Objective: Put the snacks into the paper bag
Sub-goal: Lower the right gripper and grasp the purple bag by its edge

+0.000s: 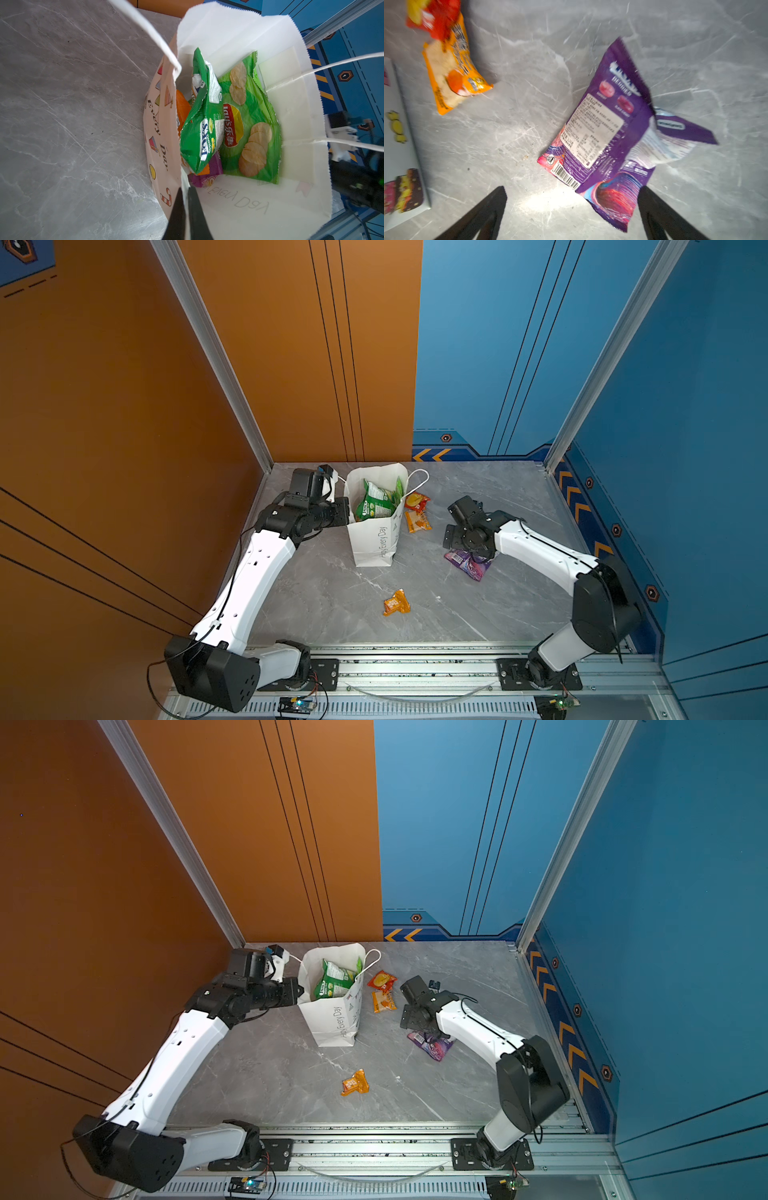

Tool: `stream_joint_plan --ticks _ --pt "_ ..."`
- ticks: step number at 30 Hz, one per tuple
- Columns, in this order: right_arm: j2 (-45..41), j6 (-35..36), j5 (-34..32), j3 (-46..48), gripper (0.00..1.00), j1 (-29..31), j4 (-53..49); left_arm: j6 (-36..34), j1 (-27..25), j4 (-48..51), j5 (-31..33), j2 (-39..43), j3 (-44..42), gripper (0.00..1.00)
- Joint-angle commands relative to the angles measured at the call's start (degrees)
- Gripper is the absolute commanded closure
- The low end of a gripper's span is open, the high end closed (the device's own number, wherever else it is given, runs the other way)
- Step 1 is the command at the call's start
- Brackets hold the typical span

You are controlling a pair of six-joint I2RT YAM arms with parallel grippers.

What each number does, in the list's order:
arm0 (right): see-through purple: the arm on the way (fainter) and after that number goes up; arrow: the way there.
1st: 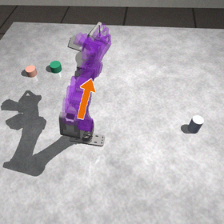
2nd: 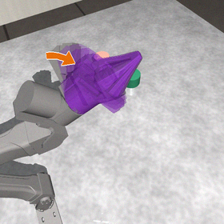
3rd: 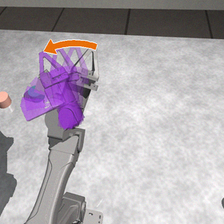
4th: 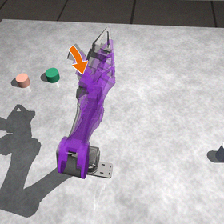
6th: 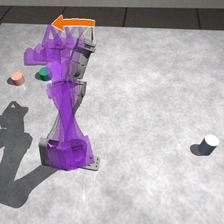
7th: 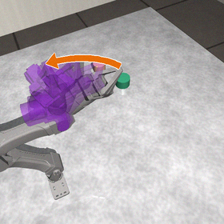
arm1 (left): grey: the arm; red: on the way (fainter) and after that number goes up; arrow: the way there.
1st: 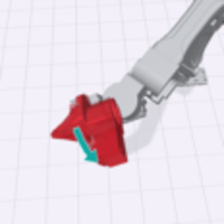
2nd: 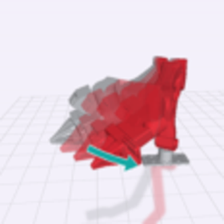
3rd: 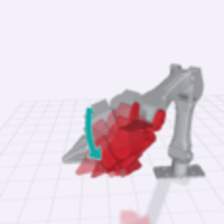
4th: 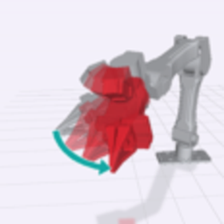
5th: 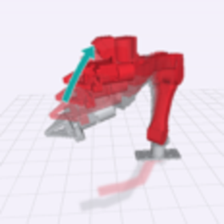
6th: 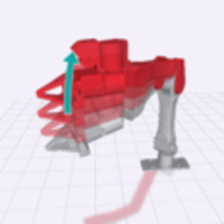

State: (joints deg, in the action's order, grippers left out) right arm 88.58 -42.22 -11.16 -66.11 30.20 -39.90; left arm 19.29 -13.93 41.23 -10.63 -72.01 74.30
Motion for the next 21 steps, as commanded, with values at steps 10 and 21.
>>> stream_joint_plan --ticks 10,21 --pt "-0.94 5.98 6.04 5.49 0.04 -11.75 1.84 -0.89 -0.39 -3.76 1.03 0.77 -0.05 1.00" --pt "15.36 14.15 11.76 -5.24 0.22 -9.60 1.18 -0.92 -0.39 -3.71 1.06 0.91 0.01 1.00"
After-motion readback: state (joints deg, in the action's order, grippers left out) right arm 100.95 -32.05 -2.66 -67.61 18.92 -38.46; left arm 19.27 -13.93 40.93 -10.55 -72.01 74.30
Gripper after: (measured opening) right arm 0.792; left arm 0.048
